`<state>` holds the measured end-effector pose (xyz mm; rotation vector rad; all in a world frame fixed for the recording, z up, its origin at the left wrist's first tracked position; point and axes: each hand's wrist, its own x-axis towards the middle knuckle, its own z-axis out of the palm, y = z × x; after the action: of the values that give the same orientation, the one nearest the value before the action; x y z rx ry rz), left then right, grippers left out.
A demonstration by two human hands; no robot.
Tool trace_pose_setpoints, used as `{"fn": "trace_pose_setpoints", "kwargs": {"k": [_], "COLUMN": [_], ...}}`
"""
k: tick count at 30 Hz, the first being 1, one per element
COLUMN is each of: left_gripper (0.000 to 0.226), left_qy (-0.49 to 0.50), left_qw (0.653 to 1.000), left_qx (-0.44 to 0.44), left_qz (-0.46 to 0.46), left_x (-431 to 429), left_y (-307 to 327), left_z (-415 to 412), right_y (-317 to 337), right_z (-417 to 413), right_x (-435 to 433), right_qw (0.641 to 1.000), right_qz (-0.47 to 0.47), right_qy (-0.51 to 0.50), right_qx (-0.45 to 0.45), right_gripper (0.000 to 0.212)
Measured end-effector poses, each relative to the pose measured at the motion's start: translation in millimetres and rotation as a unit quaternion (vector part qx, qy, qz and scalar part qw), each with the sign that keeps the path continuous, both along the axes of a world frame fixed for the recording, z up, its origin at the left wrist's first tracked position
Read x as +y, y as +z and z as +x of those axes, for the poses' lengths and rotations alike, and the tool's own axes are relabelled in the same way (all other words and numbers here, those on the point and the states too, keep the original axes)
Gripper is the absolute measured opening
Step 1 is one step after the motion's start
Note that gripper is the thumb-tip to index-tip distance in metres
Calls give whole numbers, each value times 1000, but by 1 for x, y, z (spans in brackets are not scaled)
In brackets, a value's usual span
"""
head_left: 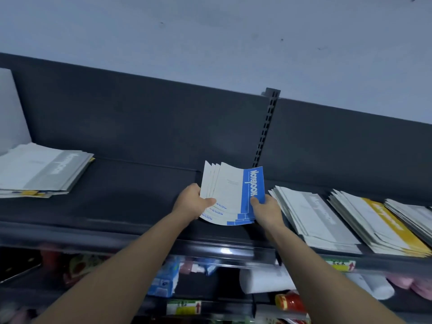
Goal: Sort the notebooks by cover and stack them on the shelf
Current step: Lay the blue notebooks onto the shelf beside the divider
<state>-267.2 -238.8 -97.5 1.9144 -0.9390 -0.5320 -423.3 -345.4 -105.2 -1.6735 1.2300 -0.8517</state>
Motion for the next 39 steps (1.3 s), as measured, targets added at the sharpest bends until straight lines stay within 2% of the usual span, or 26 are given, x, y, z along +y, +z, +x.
{"fn": "trace_pose_setpoints", "kwargs": {"k": [2,5,11,15,19,24,28,31,33,36,39], "left_gripper": [26,24,28,35,41,58,54,44,39,42,40], "left_qy": [-1,-4,-11,-22,-41,-47,-57,-53,-34,7,49], "left_qw": [1000,997,983,961,939,922,922,929,925,902,880], "left_qx": [-18,-62,-117,-166,-208,-243,-257,-263,-291,-357,-394], "left_qz": [10,53,141,218,271,299,282,253,241,244,262], "left_x": [-7,-14,-25,-27,-31,-31,-26,-18,-8,13,40], "left_y": [-3,-6,-10,-12,-13,-14,-13,-9,-5,0,5], "left_z": [-15,-31,-43,-41,-39,-38,-39,-34,-27,-12,6], "right_y": [-1,-4,-7,-4,-3,-6,-4,0,2,5,10], "right_z": [-14,-29,-42,-43,-41,-36,-29,-22,-12,10,36], "right_x": [-9,-18,-25,-31,-36,-37,-32,-26,-19,-3,17], "right_qw": [1000,997,990,975,964,948,919,895,891,892,877], "right_qz": [0,3,-2,-31,-36,-50,-113,-174,-199,-229,-275], "right_qy": [8,21,36,44,63,44,27,31,62,120,171], "right_qx": [30,77,137,216,255,310,378,409,403,371,354], "right_gripper": [8,21,33,39,35,33,28,39,46,51,54]}}
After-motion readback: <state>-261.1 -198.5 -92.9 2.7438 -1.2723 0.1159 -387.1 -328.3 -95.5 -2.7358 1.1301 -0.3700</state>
